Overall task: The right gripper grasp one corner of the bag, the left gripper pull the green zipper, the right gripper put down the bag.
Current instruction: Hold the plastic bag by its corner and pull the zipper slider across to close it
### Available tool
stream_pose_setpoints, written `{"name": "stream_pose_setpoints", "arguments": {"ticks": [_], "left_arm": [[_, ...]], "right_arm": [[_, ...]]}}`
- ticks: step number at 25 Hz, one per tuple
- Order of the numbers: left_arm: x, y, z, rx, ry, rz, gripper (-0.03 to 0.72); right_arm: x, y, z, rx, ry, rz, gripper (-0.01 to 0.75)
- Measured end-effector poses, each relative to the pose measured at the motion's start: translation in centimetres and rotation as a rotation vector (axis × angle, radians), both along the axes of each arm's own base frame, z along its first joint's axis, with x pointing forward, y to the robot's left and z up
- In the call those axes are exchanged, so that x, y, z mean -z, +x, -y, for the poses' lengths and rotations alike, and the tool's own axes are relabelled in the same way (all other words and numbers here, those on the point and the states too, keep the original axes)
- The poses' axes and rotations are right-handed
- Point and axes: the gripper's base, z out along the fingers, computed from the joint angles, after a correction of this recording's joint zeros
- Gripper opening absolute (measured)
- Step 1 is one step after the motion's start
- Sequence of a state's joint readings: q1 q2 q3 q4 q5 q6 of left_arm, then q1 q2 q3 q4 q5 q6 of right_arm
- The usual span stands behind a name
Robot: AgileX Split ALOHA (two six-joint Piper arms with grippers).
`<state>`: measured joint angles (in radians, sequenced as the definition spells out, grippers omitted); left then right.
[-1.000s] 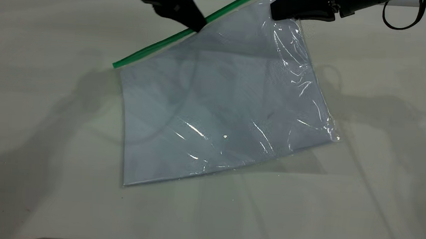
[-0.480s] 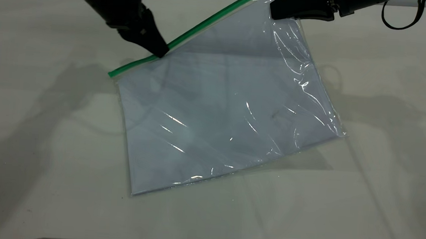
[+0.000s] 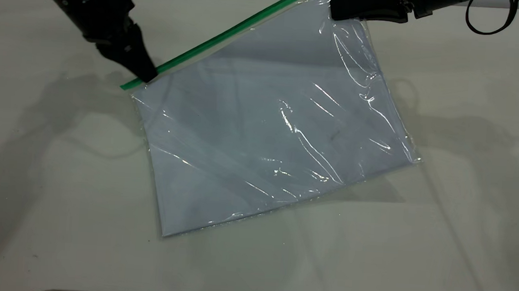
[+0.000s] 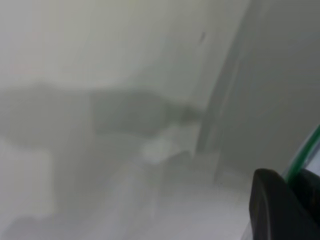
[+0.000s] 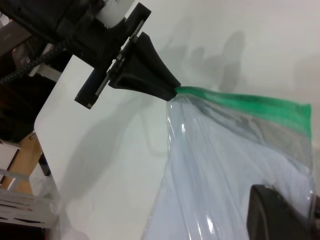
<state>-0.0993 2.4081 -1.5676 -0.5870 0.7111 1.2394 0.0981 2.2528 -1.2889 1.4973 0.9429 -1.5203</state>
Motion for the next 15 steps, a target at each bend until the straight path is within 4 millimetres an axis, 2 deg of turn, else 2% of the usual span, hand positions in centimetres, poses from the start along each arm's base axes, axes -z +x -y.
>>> {"name": "stream_pose_setpoints", "arguments": {"ticks": [4, 11, 13, 15], "left_arm": [[0.2, -0.2, -1.3, -0.020, 0.060, -0.042, 0.089], [0.2, -0.3, -1.7, -0.081, 0.067, -0.077, 0.109], [-0.1, -0.2, -2.0, -0.102, 0.066, -0.075, 0.137], [-1.1, -0.1, -2.3, -0.120, 0.057, -0.059, 0.198]], "right_arm": [[0.0, 0.0, 0.0, 0.001, 0.001, 0.002, 0.034], [0.0, 0.0, 0.0, -0.011, -0.003, 0.021, 0.034], [0.4, 0.1, 0.0, -0.003, -0.003, 0.016, 0.034], [1.3, 0.2, 0.1, 0.020, -0.008, 0.003, 0.034]]}}
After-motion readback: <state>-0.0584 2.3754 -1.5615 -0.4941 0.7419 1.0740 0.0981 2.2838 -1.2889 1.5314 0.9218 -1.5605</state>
